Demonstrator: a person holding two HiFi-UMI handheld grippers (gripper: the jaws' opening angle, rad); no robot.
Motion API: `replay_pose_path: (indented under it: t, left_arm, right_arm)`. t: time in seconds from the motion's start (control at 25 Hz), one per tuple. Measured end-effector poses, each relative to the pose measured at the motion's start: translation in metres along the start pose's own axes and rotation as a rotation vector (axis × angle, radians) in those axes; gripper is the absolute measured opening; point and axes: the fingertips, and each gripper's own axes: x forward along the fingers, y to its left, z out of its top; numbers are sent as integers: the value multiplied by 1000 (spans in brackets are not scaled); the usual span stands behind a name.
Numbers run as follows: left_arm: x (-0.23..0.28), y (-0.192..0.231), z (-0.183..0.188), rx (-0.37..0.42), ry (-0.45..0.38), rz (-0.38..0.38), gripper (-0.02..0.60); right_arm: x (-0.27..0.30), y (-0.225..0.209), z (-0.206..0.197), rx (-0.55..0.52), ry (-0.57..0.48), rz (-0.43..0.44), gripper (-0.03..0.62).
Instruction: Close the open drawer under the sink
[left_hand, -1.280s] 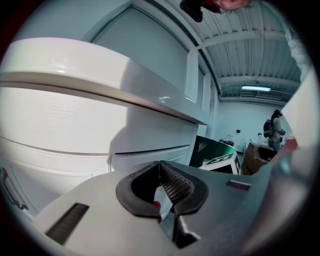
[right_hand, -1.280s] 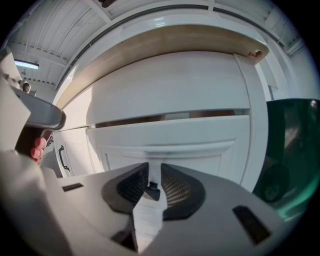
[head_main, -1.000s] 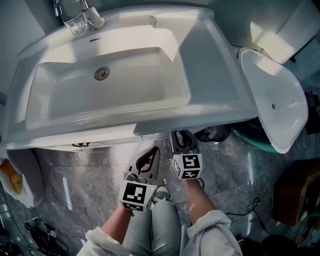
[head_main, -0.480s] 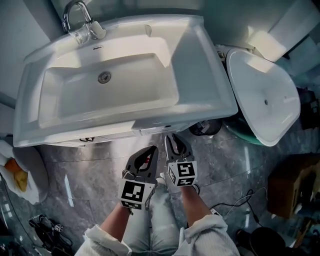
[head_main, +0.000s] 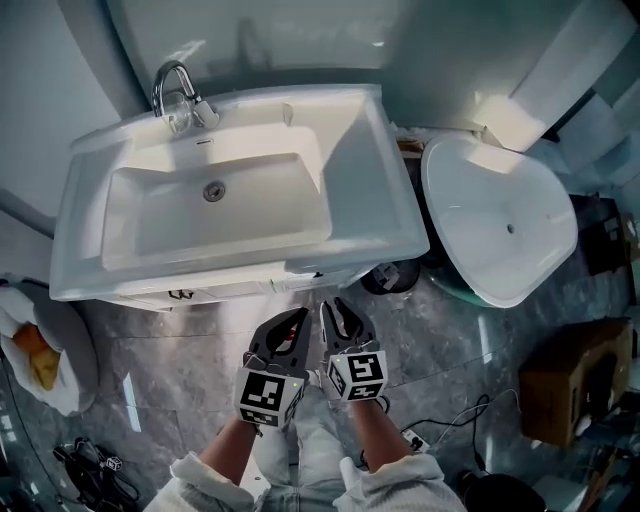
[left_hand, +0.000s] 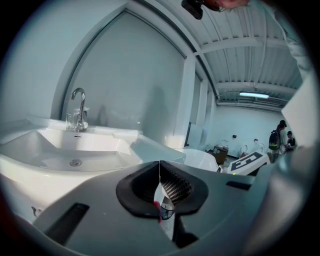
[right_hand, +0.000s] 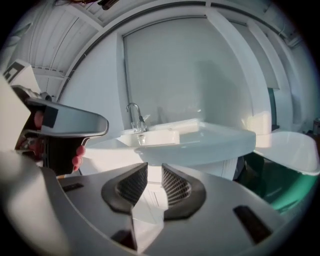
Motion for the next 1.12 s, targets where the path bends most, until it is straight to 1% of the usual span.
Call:
replay_pose_path:
  t: [0.32,0.4,0.56,0.76,1.12]
  left_arm:
    - [-19,-21,52,19,-73,-30,17]
    - [-26,-25,65,12,-90,-35,17]
    - [-40,-32,89,16,-120,-51,17]
    - [-49,-34,108,11,-137,-46,17]
    - [-63,-45,145,34,-187,-72,17]
  right_arm:
    - [-37,13,65,-33,-43,20,92]
    - [-48,20,82,-39,-54,25,77]
    - [-69,34,114,-32,-89,40,69]
    - [-86,50,140,-19,-110,87,55]
    - [-112,71,194,-82,-195,135,32]
